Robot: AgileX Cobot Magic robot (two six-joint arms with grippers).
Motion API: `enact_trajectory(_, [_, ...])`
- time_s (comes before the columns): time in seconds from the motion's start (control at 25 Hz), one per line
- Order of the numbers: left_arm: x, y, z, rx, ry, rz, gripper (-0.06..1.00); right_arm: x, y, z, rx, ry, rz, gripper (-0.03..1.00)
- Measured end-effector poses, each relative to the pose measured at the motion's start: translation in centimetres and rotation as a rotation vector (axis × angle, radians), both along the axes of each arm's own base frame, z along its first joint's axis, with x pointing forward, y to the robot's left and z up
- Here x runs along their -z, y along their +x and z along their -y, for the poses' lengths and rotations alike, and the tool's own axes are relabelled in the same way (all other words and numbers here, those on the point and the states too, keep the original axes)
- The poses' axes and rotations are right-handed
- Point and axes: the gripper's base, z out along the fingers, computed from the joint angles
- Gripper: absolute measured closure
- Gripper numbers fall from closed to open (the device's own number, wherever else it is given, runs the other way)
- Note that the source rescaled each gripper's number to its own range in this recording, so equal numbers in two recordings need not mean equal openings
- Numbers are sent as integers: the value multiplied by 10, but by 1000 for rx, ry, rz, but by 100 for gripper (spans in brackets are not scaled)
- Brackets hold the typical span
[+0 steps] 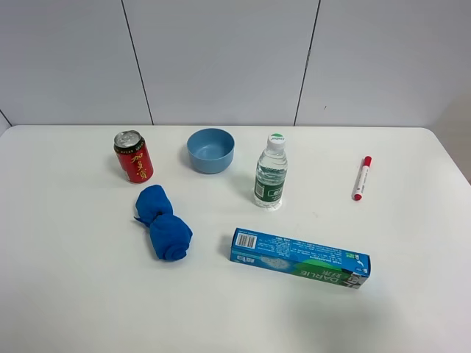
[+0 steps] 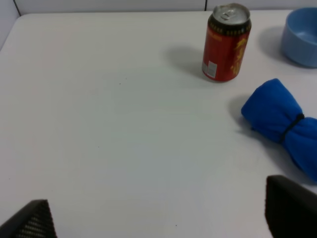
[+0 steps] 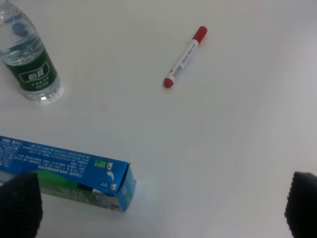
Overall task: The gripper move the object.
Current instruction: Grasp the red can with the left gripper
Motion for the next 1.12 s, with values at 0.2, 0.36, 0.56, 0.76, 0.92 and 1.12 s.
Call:
enact_trajectory(0.2, [0,0,0,0,0,0,41,0,0,0,0,0,0,-3])
enact_trajectory(0.36, [0,0,0,0,0,0,41,0,0,0,0,0,0,-3])
enact_trajectory(0.56, [0,0,0,0,0,0,41,0,0,0,0,0,0,-3])
enact_trajectory(0.76, [0,0,0,0,0,0,41,0,0,0,0,0,0,-3])
enact_trajectory(0.92, [0,1,0,2,5,-4,41,0,0,0,0,0,0,-3])
enact_trajectory(1.12, [-6,13,-1,5,-3,-74,41,0,0,0,0,0,0,-3])
